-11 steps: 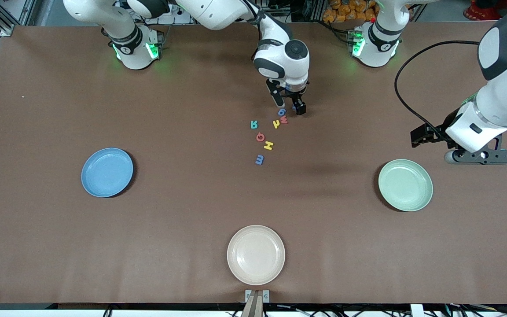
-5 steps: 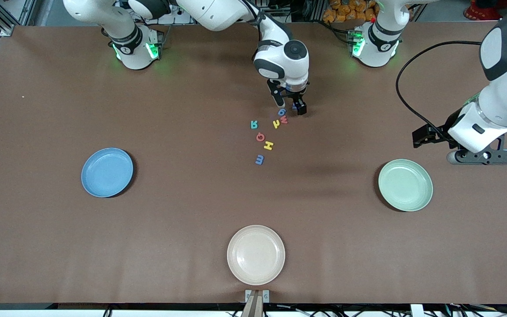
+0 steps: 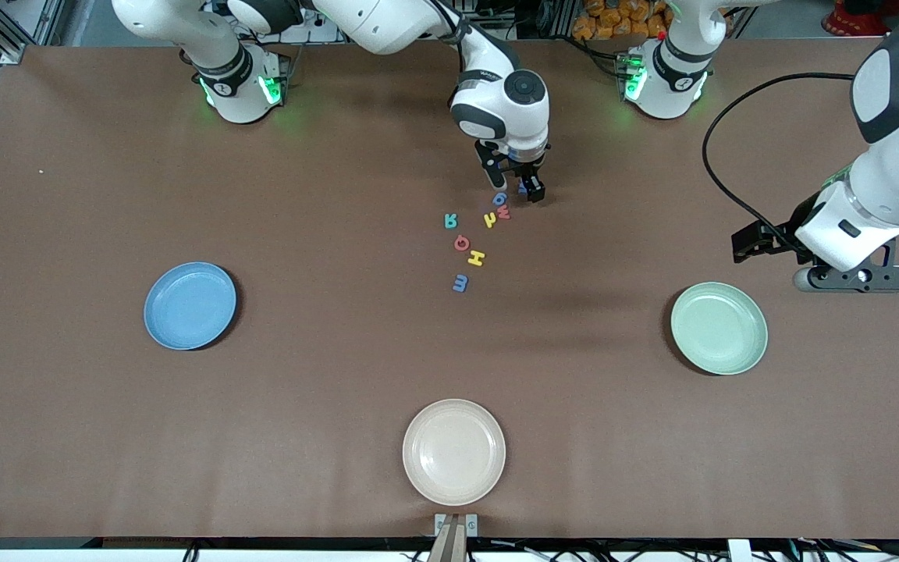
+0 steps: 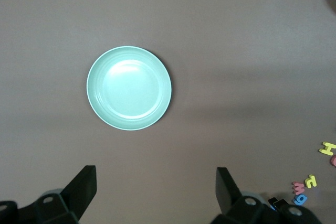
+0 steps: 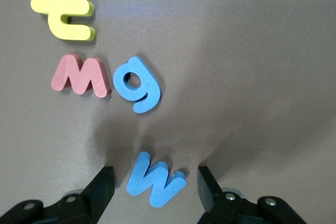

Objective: Sort uppercase to blue plate, lowercase to green plate
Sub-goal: 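Close the right gripper on the blue w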

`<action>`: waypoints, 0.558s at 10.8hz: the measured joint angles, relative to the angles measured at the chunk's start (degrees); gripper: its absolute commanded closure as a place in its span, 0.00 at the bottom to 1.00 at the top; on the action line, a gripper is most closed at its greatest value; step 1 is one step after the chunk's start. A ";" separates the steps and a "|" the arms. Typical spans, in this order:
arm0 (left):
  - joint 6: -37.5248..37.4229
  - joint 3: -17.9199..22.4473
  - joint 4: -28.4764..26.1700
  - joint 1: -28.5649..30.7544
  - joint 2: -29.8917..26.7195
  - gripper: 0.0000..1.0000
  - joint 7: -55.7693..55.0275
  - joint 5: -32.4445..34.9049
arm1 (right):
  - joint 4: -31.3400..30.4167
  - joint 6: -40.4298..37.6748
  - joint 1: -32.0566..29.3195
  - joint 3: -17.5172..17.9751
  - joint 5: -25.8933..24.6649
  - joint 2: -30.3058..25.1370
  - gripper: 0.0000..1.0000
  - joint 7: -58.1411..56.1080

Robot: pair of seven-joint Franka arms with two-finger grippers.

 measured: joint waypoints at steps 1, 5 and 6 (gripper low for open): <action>0.00 0.00 0.00 0.00 0.03 0.00 0.00 0.00 | 0.15 0.00 0.00 0.00 0.00 0.01 0.51 0.03; 0.04 0.02 0.00 0.19 0.30 0.00 0.00 0.00 | 0.43 -0.08 -0.02 0.01 0.01 -0.20 0.65 0.09; 0.12 0.03 0.00 0.26 0.32 0.00 0.00 0.00 | 0.43 -0.08 -0.02 0.01 0.01 -0.20 0.65 0.09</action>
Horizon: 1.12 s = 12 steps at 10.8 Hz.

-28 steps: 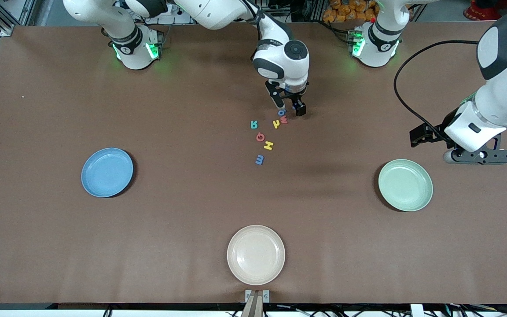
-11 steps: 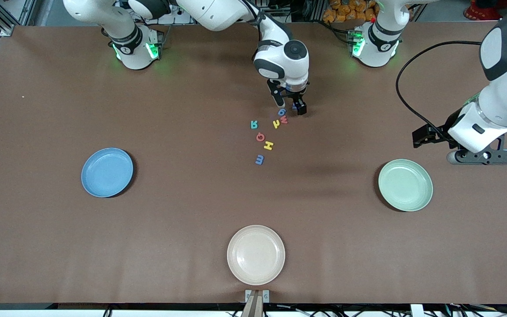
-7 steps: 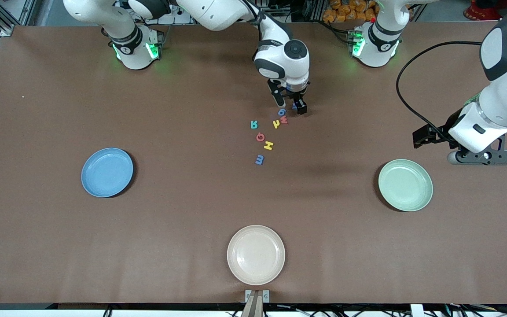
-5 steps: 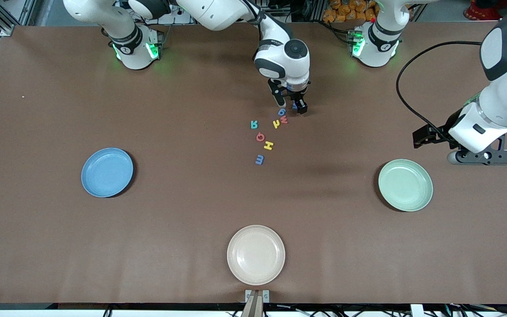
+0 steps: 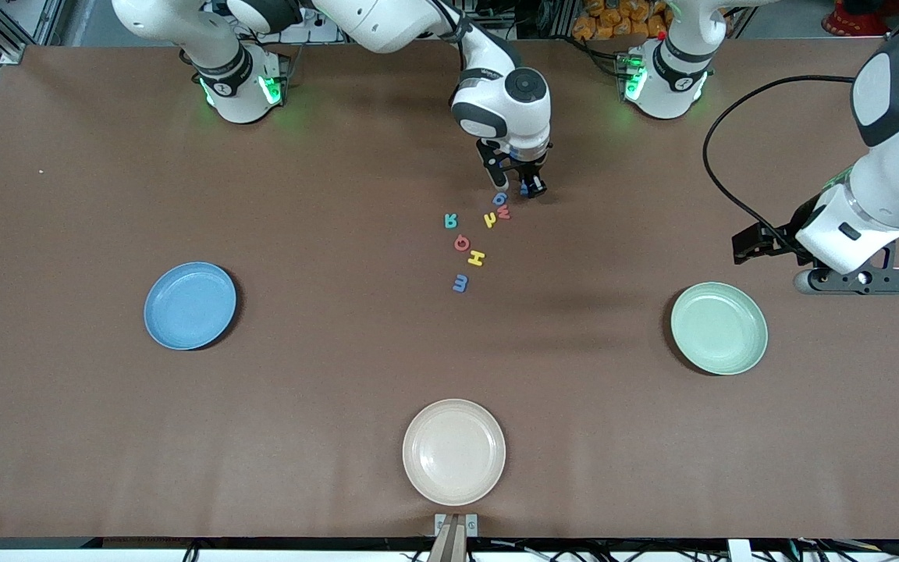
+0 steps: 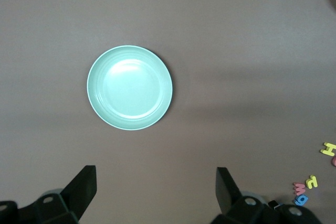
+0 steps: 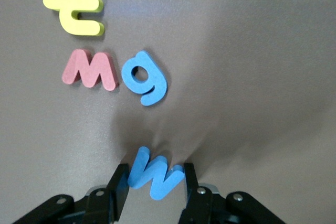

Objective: Sort uppercase to blue plate, lowercase to green plate
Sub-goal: 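Close the right gripper on the blue w, then move the w over the blue plate while the left gripper lifts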

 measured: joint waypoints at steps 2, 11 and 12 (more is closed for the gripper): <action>0.21 0.00 0.00 0.03 0.01 0.00 0.00 0.00 | 0.01 -0.01 0.00 0.00 0.00 0.00 0.65 -0.01; 0.91 -0.31 1.30 -0.62 0.00 0.00 0.00 0.00 | 1.73 -8.51 -6.27 1.94 0.34 -1.42 0.68 -12.10; 0.90 -0.46 1.58 -0.66 0.00 0.00 0.00 0.00 | 1.78 -9.65 -7.44 2.70 1.31 -2.22 0.68 -14.46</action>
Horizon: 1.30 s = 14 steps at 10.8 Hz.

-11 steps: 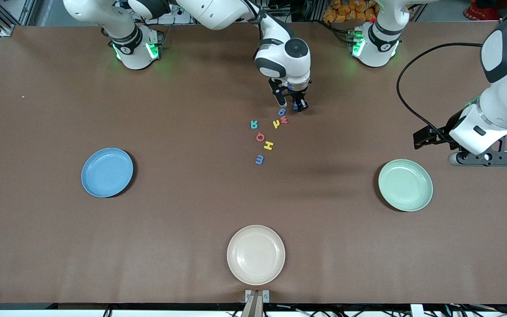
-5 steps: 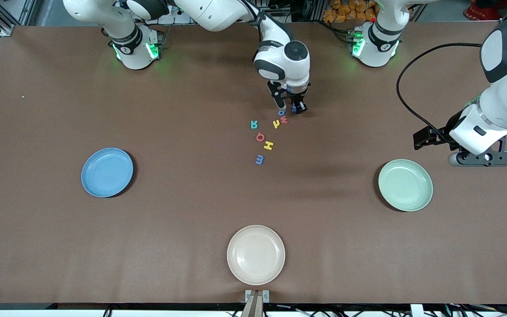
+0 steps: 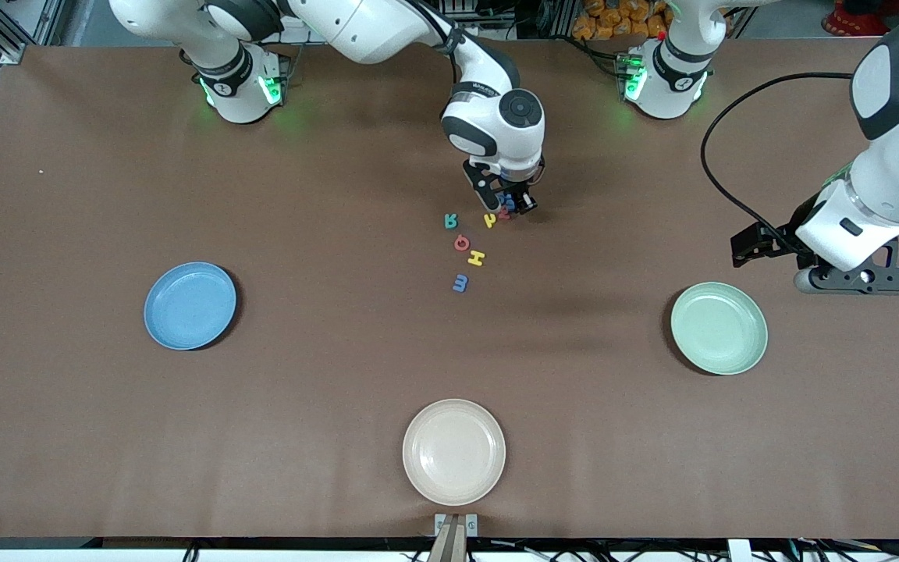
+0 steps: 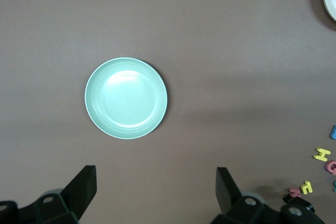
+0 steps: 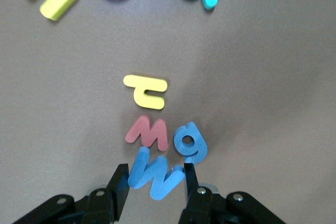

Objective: Sort uppercase to blue plate, lowercase to green plate
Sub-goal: 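Move the w over the blue plate while the left gripper lifts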

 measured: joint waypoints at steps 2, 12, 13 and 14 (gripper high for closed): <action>-0.21 -0.08 0.51 -0.01 0.00 0.00 0.00 0.00 | 0.01 -4.00 -1.64 0.34 1.73 -1.90 0.68 -5.88; -1.70 -0.98 0.99 -0.15 0.08 0.00 -4.17 -0.23 | -5.68 -19.19 -23.12 0.44 3.48 -12.65 0.68 -54.70; -1.75 -1.67 0.99 -0.18 0.08 0.00 -5.91 -0.37 | -7.45 -19.33 -26.05 0.41 3.58 -13.60 0.67 -60.48; -1.75 -2.74 0.99 -0.24 0.08 0.00 -7.22 -0.45 | -9.18 -19.34 -28.74 0.36 3.64 -14.46 0.67 -65.86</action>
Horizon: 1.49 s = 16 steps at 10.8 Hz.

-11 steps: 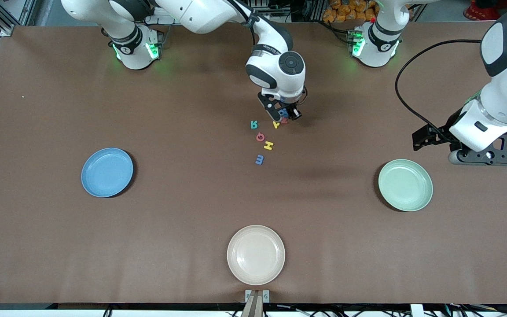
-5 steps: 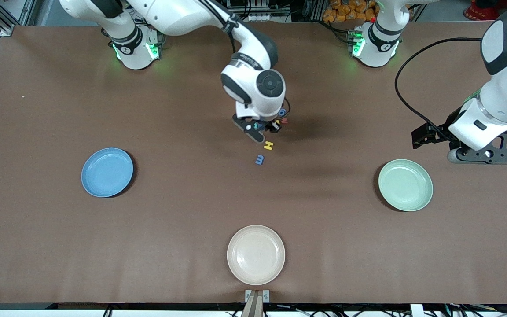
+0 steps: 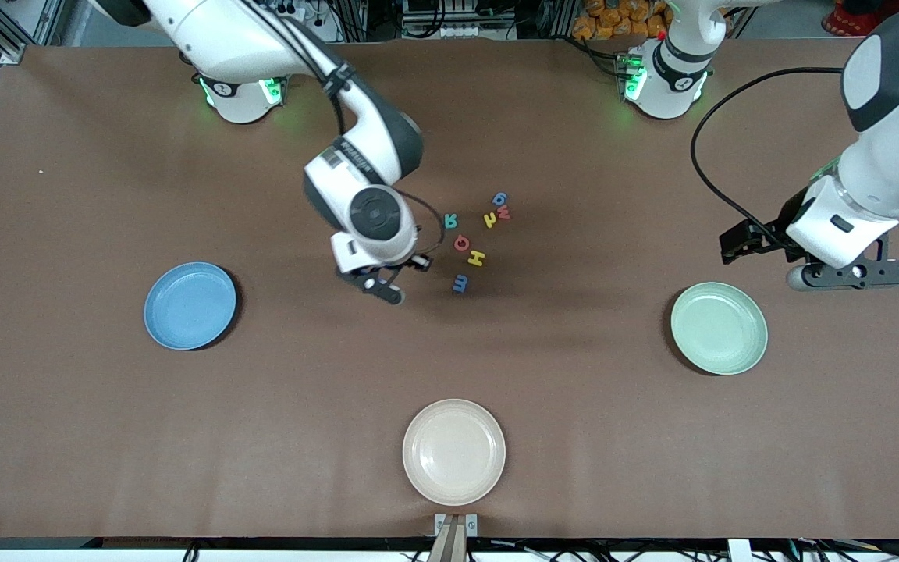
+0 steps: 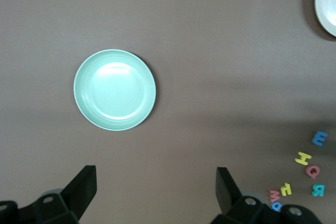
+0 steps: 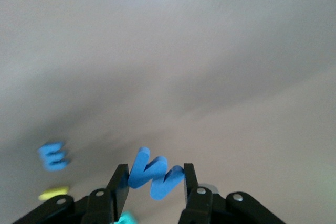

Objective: Sort uppercase to blue plate, lowercase to green plate
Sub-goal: 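Move the w over the blue plate while the left gripper lifts, then open the right gripper over the blue plate while the left gripper advances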

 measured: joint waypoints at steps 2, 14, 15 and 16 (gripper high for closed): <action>0.01 -2.56 -0.02 -0.09 0.00 0.00 -3.36 -0.08 | -2.78 0.05 -4.05 -0.18 0.02 -1.52 0.67 -8.90; 10.34 -8.59 -11.73 -0.55 0.42 0.00 -7.42 -0.09 | -24.88 16.93 -21.56 -9.73 -4.29 -12.00 0.65 -54.14; 11.62 -8.75 -13.67 -0.56 -0.21 0.00 -7.42 -0.09 | -27.06 19.88 -21.88 -10.45 -4.38 -12.07 0.65 -55.93; 13.16 -9.05 -15.62 -0.56 -0.85 0.00 -7.42 -0.09 | -28.90 22.02 -22.47 -11.16 -4.40 -12.05 0.65 -58.06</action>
